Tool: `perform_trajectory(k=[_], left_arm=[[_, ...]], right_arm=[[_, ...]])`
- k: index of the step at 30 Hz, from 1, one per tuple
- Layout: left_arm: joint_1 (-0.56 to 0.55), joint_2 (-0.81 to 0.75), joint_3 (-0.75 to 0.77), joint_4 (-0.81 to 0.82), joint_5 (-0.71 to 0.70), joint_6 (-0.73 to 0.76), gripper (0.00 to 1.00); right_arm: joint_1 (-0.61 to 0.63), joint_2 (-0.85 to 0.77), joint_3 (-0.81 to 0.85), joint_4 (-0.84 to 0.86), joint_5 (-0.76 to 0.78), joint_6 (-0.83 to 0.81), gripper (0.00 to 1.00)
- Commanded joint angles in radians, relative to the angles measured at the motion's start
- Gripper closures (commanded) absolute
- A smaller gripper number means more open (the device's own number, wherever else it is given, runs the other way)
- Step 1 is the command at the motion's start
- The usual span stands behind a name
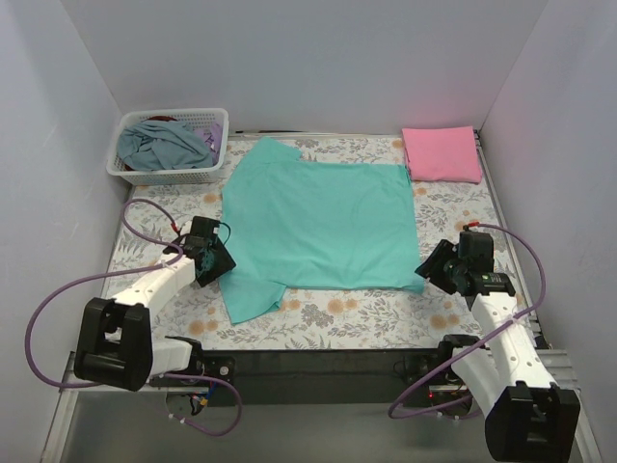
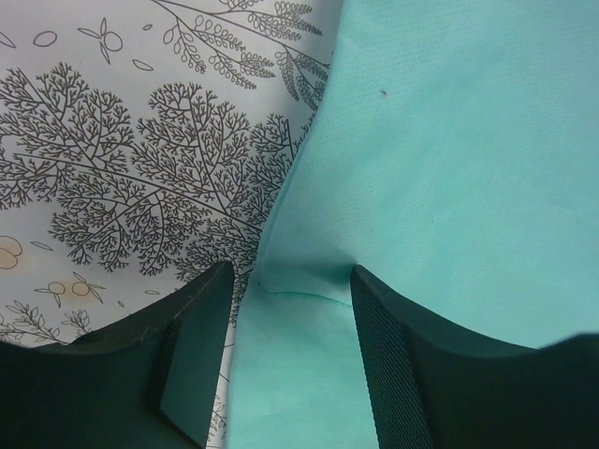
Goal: Fold and stack the t-shirts
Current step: Fold the tshirt
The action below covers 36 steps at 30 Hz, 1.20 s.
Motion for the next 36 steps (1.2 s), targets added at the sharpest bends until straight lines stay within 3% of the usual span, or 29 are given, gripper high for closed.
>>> perform_trajectory(k=[1, 6, 11, 16, 23, 31, 36], left_arm=[[0.016, 0.023, 0.026, 0.019, 0.02, 0.018, 0.49], [0.022, 0.029, 0.026, 0.022, 0.023, 0.027, 0.56], [0.024, 0.033, 0.025, 0.022, 0.026, 0.03, 0.7], [0.024, 0.026, 0.022, 0.016, 0.032, 0.038, 0.96], [0.022, 0.011, 0.022, 0.007, 0.003, 0.045, 0.98], [0.024, 0.006, 0.026, 0.004, -0.012, 0.045, 1.0], [0.024, 0.008, 0.028, 0.004, -0.007, 0.045, 1.0]], right_arm=[[-0.042, 0.021, -0.027, 0.091, -0.084, 0.021, 0.46], [-0.08, 0.05, -0.07, 0.152, -0.135, 0.01, 0.48], [-0.088, 0.08, -0.068, 0.204, -0.196, -0.032, 0.49], [-0.088, 0.112, -0.057, 0.241, -0.216, -0.074, 0.51], [-0.088, 0.196, -0.021, 0.275, -0.25, -0.092, 0.54], [-0.088, 0.12, 0.029, 0.197, -0.071, -0.141, 0.53], [-0.088, 0.156, 0.012, 0.27, -0.248, -0.175, 0.53]])
